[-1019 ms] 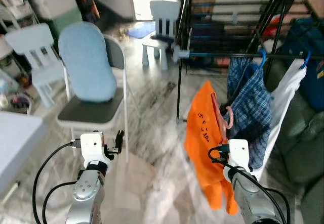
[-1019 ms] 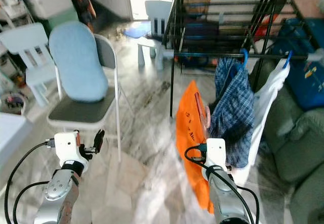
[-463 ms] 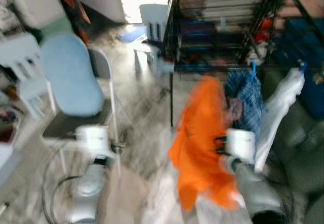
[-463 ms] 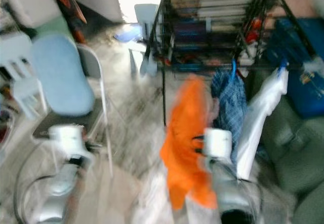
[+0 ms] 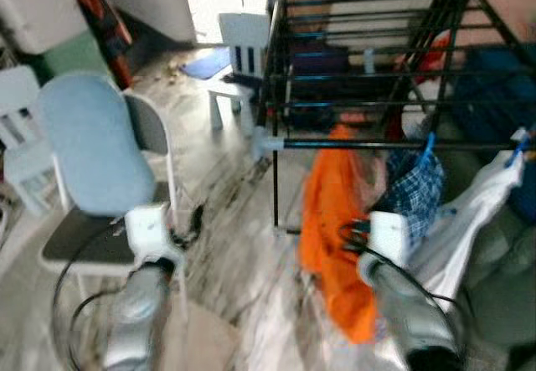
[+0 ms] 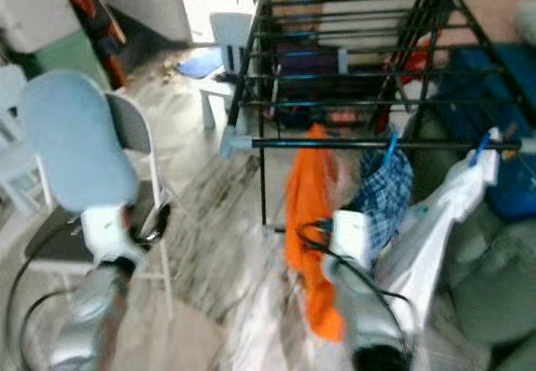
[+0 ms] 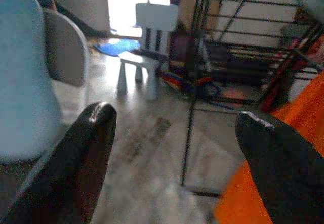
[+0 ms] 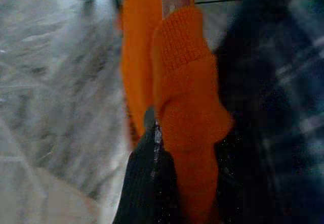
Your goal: Hang hanger
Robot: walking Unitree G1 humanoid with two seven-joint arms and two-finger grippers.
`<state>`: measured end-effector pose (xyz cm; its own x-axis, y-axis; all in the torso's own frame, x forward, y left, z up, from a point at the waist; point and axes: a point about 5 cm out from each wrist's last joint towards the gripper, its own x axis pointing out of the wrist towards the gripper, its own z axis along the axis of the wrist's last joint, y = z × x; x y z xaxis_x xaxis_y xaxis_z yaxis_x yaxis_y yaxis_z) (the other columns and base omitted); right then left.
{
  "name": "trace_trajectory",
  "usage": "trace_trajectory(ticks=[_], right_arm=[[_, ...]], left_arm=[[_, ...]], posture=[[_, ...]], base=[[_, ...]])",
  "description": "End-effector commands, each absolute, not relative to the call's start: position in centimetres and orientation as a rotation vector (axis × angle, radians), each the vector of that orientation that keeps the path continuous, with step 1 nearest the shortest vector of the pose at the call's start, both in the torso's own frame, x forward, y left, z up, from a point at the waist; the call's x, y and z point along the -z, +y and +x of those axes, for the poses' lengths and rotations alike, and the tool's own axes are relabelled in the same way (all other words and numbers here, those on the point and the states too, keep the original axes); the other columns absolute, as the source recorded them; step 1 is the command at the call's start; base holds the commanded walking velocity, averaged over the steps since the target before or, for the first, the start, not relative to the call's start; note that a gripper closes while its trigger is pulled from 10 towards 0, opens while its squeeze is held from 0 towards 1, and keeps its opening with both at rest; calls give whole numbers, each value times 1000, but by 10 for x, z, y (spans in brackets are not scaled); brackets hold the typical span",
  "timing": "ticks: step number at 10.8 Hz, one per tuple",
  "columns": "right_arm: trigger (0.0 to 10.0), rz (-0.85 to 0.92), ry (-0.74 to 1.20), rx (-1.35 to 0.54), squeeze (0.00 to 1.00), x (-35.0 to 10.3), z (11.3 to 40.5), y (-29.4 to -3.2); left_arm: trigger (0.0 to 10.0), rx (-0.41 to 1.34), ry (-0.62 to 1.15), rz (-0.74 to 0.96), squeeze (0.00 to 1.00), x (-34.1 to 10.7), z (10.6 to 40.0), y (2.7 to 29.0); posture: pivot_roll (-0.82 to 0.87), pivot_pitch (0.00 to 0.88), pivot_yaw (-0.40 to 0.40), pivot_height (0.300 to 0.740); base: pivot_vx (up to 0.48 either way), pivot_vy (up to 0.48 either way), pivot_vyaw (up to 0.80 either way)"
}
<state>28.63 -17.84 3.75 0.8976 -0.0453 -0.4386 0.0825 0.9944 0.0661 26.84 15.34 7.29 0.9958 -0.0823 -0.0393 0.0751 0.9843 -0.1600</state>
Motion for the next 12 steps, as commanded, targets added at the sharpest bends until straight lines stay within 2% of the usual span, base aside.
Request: trace_trajectory(ticks=[1,9,10,12], right_arm=[[10000,101,411,47,0,-46,291,-169],[10000,101,411,47,0,-46,291,-169],[10000,78,433,24,0,-56,299,-165],[10000,71,437,20,0,-55,299,-166]], left_arm=[[10000,46,73,-134,0,-67,264,167],[10000,46,73,-134,0,-67,264,167],[10000,117,89,-128,0,-65,261,160],[10000,126,86,-137,0,-66,259,159]], posture=[[-32,0,92,740],[-32,0,92,740],[-36,0,108,740],[-33,0,106,740]], base=[[0,454,0],[0,454,0],[0,0,0],[0,0,0]])
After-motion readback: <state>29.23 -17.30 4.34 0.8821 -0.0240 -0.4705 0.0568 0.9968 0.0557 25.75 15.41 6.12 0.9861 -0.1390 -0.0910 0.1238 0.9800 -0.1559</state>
